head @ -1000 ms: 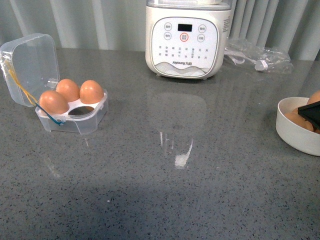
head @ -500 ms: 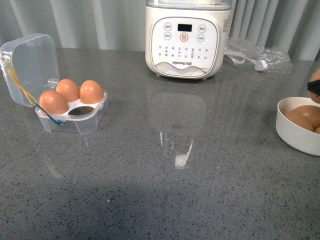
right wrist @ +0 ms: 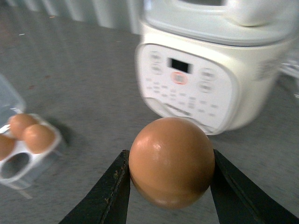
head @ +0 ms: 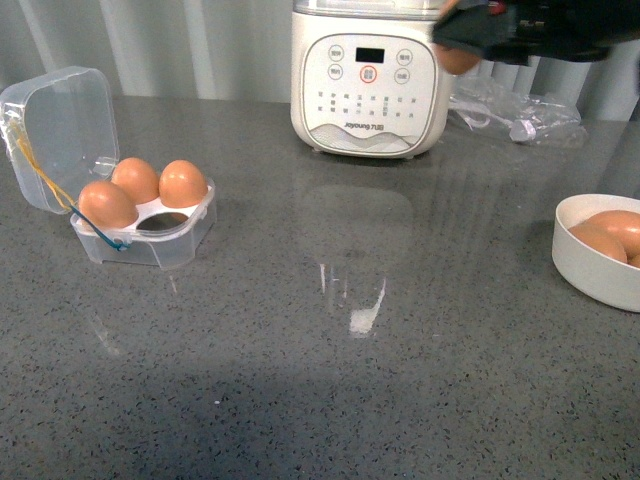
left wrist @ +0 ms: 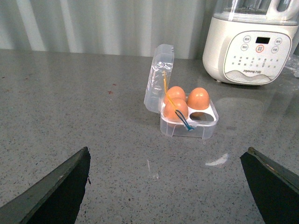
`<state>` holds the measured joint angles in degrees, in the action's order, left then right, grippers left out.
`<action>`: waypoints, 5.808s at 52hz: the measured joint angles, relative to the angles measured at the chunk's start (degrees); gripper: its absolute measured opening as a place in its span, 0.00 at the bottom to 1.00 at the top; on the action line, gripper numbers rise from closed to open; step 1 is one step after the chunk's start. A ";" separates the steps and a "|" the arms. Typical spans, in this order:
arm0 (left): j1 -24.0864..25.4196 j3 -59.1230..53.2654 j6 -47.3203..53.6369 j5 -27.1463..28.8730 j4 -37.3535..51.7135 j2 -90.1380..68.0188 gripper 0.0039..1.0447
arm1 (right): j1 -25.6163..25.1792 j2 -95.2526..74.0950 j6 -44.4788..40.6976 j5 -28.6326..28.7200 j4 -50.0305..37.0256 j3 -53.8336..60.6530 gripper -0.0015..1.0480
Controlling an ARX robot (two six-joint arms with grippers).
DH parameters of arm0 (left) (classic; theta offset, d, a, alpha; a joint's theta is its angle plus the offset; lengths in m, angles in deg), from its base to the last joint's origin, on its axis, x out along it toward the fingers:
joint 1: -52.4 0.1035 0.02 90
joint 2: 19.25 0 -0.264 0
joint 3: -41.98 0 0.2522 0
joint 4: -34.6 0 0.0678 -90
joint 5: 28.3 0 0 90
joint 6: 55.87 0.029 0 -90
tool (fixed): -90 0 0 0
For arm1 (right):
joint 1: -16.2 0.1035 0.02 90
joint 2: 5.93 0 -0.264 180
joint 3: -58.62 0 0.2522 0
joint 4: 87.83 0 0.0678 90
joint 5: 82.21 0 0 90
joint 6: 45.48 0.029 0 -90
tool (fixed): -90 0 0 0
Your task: Put egg into box
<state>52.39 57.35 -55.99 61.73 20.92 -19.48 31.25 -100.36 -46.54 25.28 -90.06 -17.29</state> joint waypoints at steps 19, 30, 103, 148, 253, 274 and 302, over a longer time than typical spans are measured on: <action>0.00 0.00 0.00 0.00 0.00 0.00 0.94 | 11.28 -3.06 -8.39 17.03 5.90 -3.63 0.40; 0.00 0.00 0.00 0.00 0.00 0.00 0.94 | 12.37 -5.46 -12.61 17.70 7.28 -3.93 0.40; 0.00 0.00 0.00 0.00 0.00 0.00 0.94 | 19.52 -27.08 -12.44 15.34 12.20 -24.00 0.39; 0.00 0.00 0.00 0.00 0.00 0.00 0.94 | 17.84 -25.88 -12.00 13.25 9.29 -20.70 0.95; 0.00 0.00 0.00 0.00 0.00 0.02 0.94 | -15.26 78.53 0.46 -17.27 2.56 59.87 0.03; 0.00 0.00 -0.02 0.02 0.00 0.02 0.94 | -15.23 88.11 0.48 -17.46 10.75 61.79 0.03; 0.00 0.00 0.00 0.00 -0.04 0.04 0.94 | -15.21 94.20 0.46 -17.44 15.96 61.79 0.43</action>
<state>52.39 57.35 -55.99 61.73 20.88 -19.43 16.04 -6.16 -46.08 7.84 -74.10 44.49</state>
